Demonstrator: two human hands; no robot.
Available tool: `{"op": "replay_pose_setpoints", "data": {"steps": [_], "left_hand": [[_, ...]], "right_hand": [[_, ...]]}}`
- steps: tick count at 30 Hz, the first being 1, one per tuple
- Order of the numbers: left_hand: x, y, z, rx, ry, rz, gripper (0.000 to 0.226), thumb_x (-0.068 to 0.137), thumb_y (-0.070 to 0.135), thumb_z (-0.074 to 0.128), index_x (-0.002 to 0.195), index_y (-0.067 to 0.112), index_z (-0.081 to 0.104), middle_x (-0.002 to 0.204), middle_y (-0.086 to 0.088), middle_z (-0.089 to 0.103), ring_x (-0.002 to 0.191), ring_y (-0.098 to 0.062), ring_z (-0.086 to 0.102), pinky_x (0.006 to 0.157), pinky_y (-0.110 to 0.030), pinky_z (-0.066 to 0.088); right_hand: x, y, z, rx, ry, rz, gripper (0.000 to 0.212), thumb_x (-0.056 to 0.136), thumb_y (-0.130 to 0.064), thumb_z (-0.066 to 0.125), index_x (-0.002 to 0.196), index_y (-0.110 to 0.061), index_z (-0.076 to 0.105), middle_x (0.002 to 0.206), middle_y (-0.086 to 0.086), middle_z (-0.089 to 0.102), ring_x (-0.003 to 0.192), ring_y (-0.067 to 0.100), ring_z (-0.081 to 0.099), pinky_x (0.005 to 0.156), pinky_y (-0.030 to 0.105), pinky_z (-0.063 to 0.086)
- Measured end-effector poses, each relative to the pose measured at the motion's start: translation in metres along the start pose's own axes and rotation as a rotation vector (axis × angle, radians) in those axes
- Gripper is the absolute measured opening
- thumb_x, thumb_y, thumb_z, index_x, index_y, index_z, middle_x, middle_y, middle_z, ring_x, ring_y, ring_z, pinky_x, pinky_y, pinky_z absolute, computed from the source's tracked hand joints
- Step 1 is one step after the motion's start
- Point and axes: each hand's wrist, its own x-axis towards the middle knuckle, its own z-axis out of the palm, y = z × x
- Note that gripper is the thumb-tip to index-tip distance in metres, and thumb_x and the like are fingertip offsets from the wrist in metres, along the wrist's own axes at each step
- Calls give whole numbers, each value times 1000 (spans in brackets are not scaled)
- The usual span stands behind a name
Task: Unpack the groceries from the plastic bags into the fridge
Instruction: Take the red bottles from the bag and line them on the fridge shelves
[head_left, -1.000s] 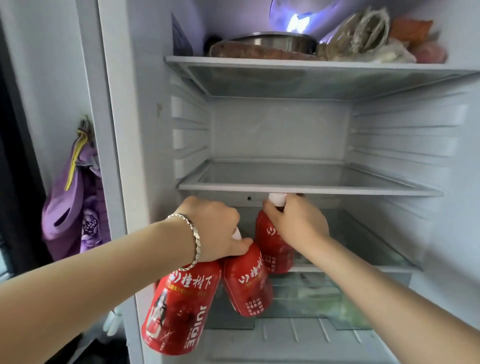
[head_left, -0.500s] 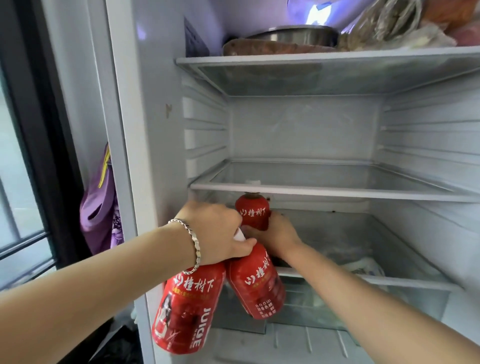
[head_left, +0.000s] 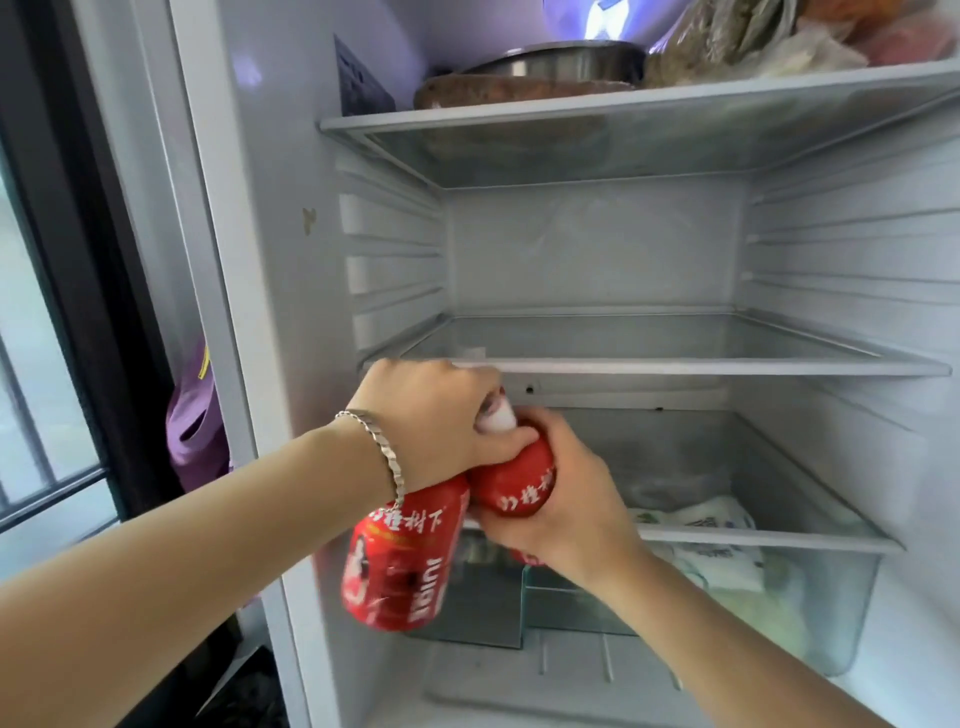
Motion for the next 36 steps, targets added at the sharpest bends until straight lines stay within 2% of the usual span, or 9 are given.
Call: {"op": "replay_pose_setpoints", "data": {"steps": [3,10,16,19,22,24,26,32,36], "left_hand": [[0,-3,1,-185,44,-138,58,67,82,42,99,33,43,85,13,63,84,-14,62,71,-27,45],[2,0,12,-242,356,-156,11,88,34,53,96,27,54,71,9,67,77,-17,64,63,-24,39],[12,-1,20,-294,334,-235,7,87,30,53,93,28,54,72,9,67,79,-18,64,67,-26,44],[16,3,24,-328,322,-239,9,88,30,51,96,27,53,75,7,68,82,-20,64,73,-31,50],[18,5,26,-380,333,-264,10,88,27,51,97,26,54,77,7,68,82,-22,64,72,-31,49],[22,12,29,-440,345,-280,8,87,24,53,94,24,55,71,8,64,81,-23,63,69,-31,47],[28,24,31,-520,324,-287,4,84,22,54,86,25,53,63,10,59,79,-23,62,66,-30,44],[34,53,20,-873,317,-194,25,85,50,51,98,30,47,98,6,53,81,-13,57,73,-28,47],[15,52,42,-720,379,-158,31,83,52,42,100,28,50,104,15,40,77,-12,55,64,-27,42]], "right_hand": [[3,10,-8,167,201,143,72,58,-27,87,104,-48,37,97,-23,56,91,0,60,82,22,50],[13,30,-15,158,272,206,72,64,-22,84,114,-37,35,91,-23,50,80,-6,52,64,9,39],[43,52,2,118,207,287,80,71,-37,79,134,-23,31,126,1,52,111,19,56,92,33,49],[50,51,3,-170,28,521,82,85,-54,58,142,-7,21,142,16,36,131,32,36,109,42,32],[24,34,-5,-37,139,247,70,90,-35,57,145,-13,21,144,9,30,133,20,27,108,33,28],[9,13,-6,177,-31,75,71,85,-24,64,141,-30,22,139,-5,35,127,6,35,106,25,33],[0,8,-6,110,-230,37,90,77,-25,73,143,-34,14,138,-10,40,123,3,44,104,23,39],[2,25,-18,-11,269,53,82,56,-31,86,122,-42,38,117,-12,54,105,4,57,90,24,52],[-6,40,-31,-37,462,88,82,51,-31,89,117,-39,41,115,-10,54,99,-2,54,78,10,46]]}}
